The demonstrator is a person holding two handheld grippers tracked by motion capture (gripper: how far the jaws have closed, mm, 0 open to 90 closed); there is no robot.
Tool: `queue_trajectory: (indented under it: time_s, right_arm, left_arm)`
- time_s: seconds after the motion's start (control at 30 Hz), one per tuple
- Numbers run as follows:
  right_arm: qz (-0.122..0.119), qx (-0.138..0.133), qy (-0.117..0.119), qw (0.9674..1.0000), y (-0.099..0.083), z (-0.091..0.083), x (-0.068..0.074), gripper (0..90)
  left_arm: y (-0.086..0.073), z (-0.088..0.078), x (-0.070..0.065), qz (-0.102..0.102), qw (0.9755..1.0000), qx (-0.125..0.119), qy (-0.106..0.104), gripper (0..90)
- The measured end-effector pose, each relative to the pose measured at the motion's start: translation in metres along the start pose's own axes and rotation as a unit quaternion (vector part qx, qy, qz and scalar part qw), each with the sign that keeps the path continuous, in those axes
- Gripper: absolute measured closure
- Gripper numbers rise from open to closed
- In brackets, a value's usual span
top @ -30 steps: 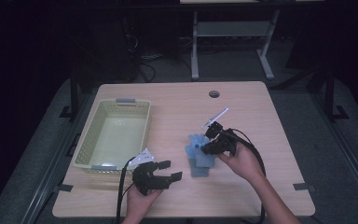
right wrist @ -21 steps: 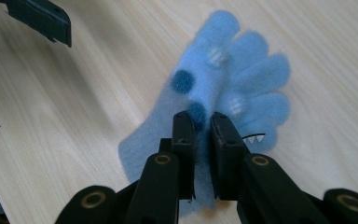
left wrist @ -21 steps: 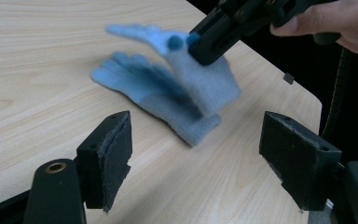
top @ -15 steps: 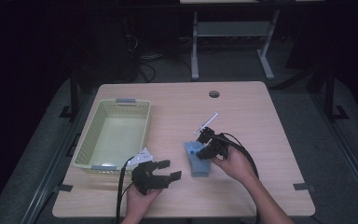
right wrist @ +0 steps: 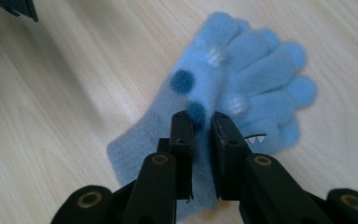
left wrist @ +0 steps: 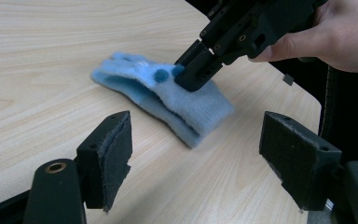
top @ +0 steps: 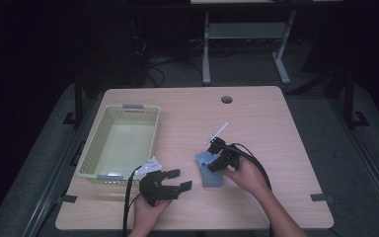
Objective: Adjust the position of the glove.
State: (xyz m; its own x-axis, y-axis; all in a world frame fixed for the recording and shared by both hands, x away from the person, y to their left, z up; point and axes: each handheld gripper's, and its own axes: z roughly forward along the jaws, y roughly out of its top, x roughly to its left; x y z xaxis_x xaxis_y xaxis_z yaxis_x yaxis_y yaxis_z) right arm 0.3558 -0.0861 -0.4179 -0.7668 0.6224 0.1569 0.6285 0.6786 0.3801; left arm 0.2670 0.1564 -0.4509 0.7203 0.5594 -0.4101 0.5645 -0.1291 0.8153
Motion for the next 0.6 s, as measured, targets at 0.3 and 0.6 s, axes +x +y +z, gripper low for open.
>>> queue_trajectory:
  time_s: [0.3, 0.6]
  right_arm:
    - [0.005, 0.002, -0.003, 1.0, 0.0, 0.005, 0.0, 71.4]
    - [0.01, -0.043, -0.009, 0.999, 0.001, -0.006, 0.005, 76.3]
  left_arm:
    - [0.0, 0.0, 0.0, 0.0, 1.0, -0.003, -0.001, 25.2]
    - [0.0, 0.0, 0.001, -0.003, 1.0, -0.002, -0.002, 25.2]
